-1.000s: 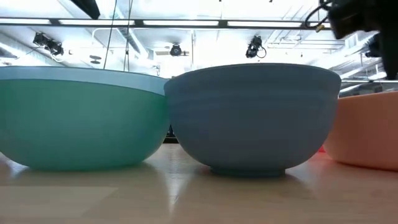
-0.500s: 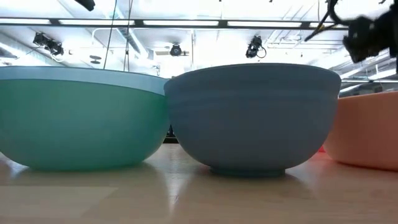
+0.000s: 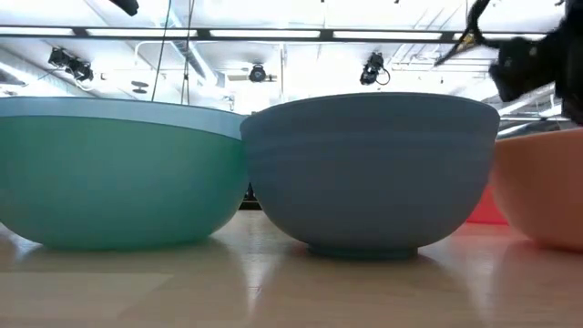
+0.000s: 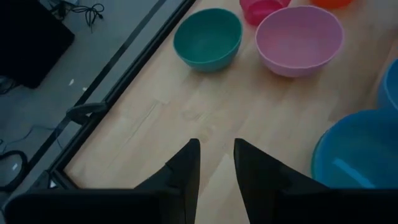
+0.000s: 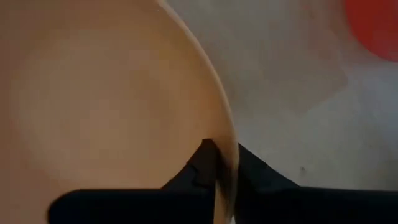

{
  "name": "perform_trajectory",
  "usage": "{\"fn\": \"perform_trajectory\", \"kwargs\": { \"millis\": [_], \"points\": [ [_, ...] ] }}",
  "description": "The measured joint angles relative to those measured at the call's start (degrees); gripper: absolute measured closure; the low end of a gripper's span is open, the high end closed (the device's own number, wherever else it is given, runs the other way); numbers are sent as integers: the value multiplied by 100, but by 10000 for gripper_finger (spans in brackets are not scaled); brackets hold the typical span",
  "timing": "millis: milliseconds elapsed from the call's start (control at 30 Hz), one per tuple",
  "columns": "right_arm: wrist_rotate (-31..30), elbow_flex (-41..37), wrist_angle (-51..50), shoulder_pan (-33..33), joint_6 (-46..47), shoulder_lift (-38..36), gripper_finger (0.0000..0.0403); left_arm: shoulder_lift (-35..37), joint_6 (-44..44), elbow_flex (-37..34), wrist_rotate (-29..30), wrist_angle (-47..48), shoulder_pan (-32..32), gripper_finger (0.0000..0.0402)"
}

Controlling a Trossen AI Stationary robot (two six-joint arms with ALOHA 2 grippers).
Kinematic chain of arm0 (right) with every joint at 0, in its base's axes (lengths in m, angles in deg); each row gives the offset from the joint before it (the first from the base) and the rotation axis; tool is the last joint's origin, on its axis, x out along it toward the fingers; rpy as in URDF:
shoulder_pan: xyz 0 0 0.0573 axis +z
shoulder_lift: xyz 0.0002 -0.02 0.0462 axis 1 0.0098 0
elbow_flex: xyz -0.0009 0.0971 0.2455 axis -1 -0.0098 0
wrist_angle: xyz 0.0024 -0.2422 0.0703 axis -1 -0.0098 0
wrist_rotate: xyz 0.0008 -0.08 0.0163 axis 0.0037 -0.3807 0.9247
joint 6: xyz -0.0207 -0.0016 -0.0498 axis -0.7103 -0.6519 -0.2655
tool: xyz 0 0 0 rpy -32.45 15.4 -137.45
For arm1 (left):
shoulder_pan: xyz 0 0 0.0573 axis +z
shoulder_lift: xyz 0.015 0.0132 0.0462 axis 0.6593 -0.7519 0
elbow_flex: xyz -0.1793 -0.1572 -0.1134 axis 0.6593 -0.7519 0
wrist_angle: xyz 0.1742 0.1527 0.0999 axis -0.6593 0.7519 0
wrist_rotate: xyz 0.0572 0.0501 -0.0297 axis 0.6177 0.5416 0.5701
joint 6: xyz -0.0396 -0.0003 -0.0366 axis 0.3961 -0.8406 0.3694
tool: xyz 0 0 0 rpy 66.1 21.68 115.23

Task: Nest bowls inside each other
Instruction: Stack the light orange bowl on top of the light blue bowl

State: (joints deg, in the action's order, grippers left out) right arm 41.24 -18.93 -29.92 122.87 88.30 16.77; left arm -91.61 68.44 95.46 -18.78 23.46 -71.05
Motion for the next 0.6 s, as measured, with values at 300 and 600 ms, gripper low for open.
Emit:
{"fn": "perform_trajectory", "kwargs": {
  "millis": [300, 600],
  "points": [
    [-1177, -35, 277, -67, 98, -1228, 402, 0, 115, 0, 45, 42, 0, 296],
    [-1413, -33, 2304, -755, -1370, -1675, 402, 0, 186, 0, 45, 39, 0, 296]
  ]
}}
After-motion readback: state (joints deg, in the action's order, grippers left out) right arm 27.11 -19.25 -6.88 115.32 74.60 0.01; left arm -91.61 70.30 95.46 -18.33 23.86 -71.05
